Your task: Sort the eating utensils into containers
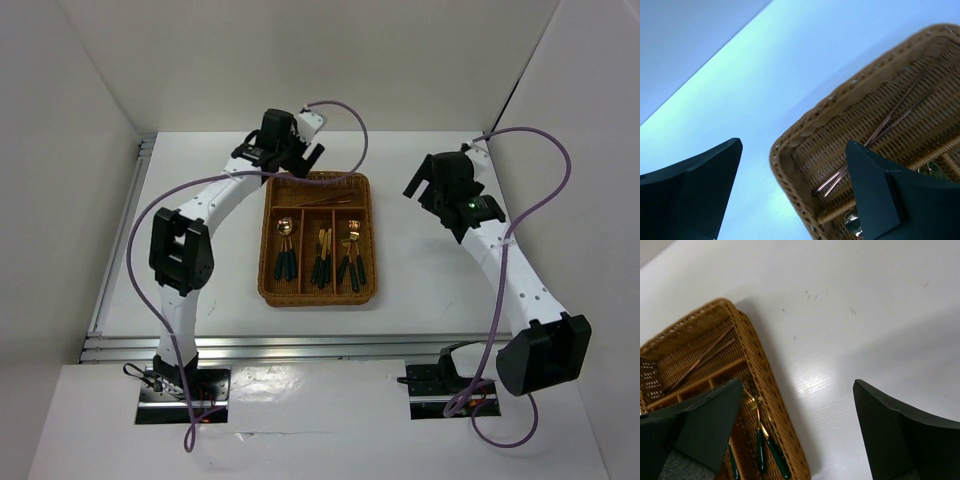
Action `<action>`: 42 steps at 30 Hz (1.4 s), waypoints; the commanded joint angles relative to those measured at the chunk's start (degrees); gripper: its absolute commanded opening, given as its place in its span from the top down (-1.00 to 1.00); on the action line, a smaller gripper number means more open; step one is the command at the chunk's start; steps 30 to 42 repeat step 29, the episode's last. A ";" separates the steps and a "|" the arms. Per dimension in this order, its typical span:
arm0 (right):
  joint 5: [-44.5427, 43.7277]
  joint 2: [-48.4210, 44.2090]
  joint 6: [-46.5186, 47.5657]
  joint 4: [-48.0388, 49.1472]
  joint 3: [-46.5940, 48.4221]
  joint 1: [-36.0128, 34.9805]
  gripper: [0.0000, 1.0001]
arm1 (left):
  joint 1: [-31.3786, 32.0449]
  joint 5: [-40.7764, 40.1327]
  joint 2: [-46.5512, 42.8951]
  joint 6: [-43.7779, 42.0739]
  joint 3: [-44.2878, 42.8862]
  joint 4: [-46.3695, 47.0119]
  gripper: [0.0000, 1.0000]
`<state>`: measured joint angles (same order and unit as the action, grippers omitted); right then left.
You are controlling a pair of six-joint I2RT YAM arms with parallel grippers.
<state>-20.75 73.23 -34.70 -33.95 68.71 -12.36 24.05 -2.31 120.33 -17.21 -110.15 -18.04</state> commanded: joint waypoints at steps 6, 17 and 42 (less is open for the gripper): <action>-1.05 -11.26 8.15 17.50 -4.54 0.14 -0.98 | -7.61 -0.68 -9.05 21.94 -1.13 -5.77 -1.00; 1.59 -4.95 14.30 22.27 -4.46 0.67 -0.98 | -13.15 -2.26 -34.36 32.50 22.51 0.72 -1.00; 4.85 -0.28 14.31 23.84 -3.76 0.67 -0.98 | -18.25 1.16 -40.26 34.88 33.85 -1.65 -1.00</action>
